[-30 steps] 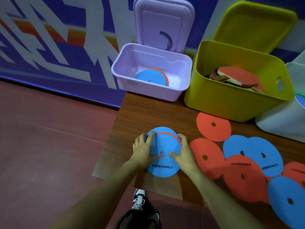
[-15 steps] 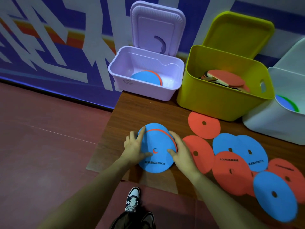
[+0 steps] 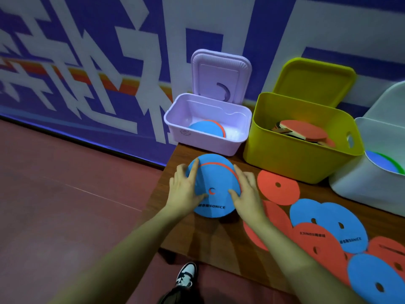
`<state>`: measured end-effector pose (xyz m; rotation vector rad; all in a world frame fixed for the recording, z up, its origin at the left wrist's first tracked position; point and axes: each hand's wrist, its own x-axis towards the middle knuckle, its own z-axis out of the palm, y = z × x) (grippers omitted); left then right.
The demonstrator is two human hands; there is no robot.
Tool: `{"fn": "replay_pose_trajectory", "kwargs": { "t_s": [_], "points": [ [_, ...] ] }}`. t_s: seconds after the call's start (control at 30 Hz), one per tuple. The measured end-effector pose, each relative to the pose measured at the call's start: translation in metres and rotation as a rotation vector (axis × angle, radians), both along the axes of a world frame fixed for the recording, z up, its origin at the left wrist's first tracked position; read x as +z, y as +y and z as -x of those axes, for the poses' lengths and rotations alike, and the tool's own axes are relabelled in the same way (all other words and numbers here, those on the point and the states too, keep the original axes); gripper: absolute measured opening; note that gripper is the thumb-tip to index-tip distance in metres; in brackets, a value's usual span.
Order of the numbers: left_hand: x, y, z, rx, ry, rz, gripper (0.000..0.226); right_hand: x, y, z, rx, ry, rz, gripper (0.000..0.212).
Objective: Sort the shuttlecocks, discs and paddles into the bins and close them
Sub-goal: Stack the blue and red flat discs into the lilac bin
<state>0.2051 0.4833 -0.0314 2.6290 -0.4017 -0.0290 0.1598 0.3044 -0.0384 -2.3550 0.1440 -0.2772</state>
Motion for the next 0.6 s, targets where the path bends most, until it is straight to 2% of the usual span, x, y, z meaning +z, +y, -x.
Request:
{"fn": "replay_pose_trajectory", "kwargs": {
  "t_s": [0.3, 0.6],
  "points": [
    [0.042, -0.006, -0.106, -0.013, -0.144, -0.028, 0.104, 0.044, -0.008, -0.106, 0.021, -0.122, 0.074, 0.072],
    [0.059, -0.022, -0.25, -0.095, -0.169, -0.051, 0.105, 0.072, -0.014, -0.23, -0.098, -0.088, 0.178, 0.066]
  ]
}}
